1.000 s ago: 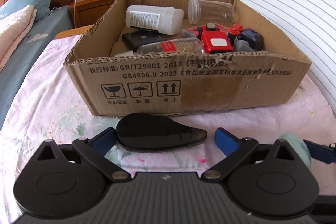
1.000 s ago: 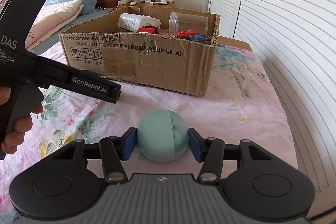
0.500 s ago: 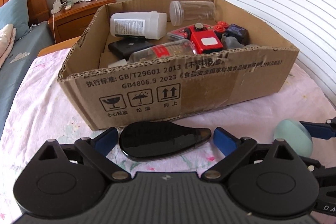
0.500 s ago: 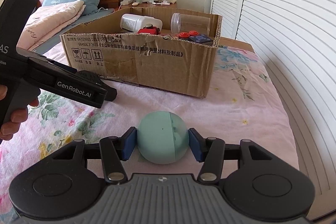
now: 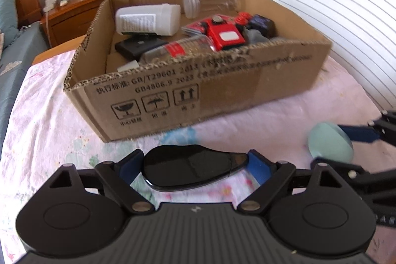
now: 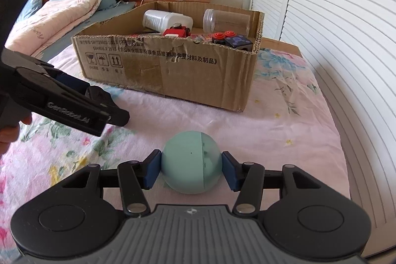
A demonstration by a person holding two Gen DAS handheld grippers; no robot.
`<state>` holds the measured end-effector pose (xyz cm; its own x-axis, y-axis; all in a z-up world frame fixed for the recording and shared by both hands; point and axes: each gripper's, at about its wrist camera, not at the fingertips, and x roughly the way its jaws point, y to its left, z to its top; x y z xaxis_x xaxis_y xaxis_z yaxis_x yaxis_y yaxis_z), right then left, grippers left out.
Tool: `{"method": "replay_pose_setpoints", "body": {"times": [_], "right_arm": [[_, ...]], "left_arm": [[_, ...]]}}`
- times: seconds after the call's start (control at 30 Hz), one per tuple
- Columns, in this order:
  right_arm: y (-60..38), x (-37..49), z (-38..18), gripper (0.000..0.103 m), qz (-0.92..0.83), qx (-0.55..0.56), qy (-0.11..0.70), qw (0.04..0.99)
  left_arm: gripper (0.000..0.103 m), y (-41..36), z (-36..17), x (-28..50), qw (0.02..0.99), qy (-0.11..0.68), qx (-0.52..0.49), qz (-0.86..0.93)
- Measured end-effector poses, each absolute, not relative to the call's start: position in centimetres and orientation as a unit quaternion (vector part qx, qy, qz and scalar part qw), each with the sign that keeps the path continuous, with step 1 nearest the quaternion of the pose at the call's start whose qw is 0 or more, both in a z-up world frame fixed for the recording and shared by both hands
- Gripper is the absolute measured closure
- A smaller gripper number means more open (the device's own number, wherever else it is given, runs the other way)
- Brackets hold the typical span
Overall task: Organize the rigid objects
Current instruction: 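Carry the black pad into the box and open the left tool while the right carries the teal case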
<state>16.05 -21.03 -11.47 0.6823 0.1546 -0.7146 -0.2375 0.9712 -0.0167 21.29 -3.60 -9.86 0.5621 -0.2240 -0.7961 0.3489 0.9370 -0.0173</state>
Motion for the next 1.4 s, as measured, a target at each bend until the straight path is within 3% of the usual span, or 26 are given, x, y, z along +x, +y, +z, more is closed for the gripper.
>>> {"method": "replay_pose_setpoints", "body": {"times": [0.7, 0.97, 1.4], "right_arm": [[-21.0, 14.0, -6.7, 0.046, 0.160, -0.090, 0.405, 0.895], [-20.7, 15.6, -3.5, 0.046, 0.165, -0.100, 0.379, 0.905], [-19.6, 18.8, -1.7, 0.046, 0.149, -0.123, 0.370, 0.909]], "left_arm": [[0.014, -1.8, -2.8, 17.8, 0.868, 0.424, 0.111, -0.234], [0.014, -1.6, -0.3, 21.5, 0.892, 0.381, 0.109, -0.219], [0.014, -0.9, -1.5, 28.8, 0.912, 0.364, 0.087, -0.169]]}}
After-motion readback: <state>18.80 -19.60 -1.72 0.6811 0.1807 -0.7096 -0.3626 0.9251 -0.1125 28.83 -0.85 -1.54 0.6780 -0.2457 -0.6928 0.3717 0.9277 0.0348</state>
